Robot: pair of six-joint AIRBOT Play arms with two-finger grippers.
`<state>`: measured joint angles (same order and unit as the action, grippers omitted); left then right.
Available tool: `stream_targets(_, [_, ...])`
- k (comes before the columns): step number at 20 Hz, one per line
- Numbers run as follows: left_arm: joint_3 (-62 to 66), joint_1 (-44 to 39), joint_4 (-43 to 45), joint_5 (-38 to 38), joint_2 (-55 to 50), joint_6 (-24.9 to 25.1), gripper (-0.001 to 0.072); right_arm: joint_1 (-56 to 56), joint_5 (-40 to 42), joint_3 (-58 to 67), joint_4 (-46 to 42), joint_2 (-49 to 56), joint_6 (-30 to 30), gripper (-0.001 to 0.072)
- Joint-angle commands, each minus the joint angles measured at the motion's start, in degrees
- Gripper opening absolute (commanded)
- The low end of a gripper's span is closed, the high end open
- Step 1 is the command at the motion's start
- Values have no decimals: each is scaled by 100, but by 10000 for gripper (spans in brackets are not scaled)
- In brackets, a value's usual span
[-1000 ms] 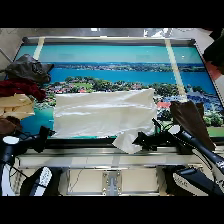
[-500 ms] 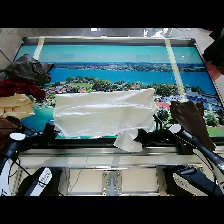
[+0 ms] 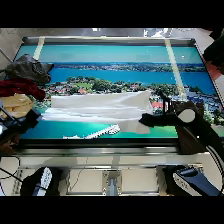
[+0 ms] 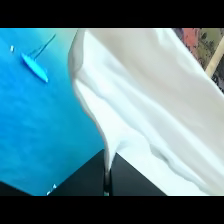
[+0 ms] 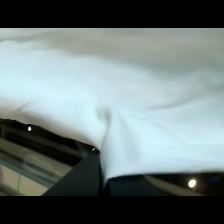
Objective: Fold the shirts.
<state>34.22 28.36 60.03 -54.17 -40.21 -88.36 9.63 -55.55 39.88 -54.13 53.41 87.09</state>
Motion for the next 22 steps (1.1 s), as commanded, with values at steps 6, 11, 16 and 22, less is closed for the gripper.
stream_targets(6, [2487,-1727,2155,444,-3244,-243,5,0,1095,2822,-1123,2894,-286,11])
stream_targets(11, [3132,-2474,4321,660,-4382,-1185,5,0,1165,3698,-1115,4354,-387,11])
stream_targets(16, [3139,-2649,4498,1019,-4922,-1458,5,0,1215,3762,-1152,4822,-387,11])
stream_targets(22, [3141,-2658,4496,1113,-4900,-1499,342,0,903,4004,-1172,4824,-387,439])
